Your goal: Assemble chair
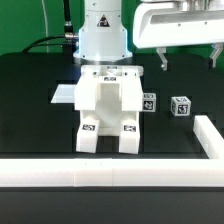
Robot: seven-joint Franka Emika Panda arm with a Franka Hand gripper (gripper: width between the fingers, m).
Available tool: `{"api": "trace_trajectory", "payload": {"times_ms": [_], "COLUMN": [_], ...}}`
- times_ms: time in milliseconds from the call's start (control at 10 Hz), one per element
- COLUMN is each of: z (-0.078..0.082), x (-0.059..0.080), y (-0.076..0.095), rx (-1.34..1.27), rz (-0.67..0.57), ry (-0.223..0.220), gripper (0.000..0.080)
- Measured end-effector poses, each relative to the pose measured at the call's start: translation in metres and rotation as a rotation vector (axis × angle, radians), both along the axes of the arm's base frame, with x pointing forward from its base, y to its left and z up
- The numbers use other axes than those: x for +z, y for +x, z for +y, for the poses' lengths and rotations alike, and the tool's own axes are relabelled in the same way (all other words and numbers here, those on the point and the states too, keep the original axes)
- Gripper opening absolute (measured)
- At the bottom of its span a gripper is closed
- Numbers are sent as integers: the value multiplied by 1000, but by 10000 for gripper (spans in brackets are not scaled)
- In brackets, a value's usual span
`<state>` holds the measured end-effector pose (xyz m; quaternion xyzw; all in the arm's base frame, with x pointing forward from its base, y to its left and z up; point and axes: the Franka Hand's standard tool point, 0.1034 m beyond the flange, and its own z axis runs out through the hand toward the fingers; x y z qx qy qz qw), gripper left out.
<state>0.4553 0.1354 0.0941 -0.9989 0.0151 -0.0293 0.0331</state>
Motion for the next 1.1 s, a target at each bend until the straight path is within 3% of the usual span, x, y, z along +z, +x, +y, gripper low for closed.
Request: {"api": "trace_trajectory", "payload": {"times_ms": [300, 600, 1100], "z": [-7, 2, 7], "x": [-24, -42, -45], "y": [0, -8, -9], "rx": [68, 61, 58], "rz": [-16, -2, 1], "ry": [-35, -54, -56], "gripper": [649, 649, 649]}}
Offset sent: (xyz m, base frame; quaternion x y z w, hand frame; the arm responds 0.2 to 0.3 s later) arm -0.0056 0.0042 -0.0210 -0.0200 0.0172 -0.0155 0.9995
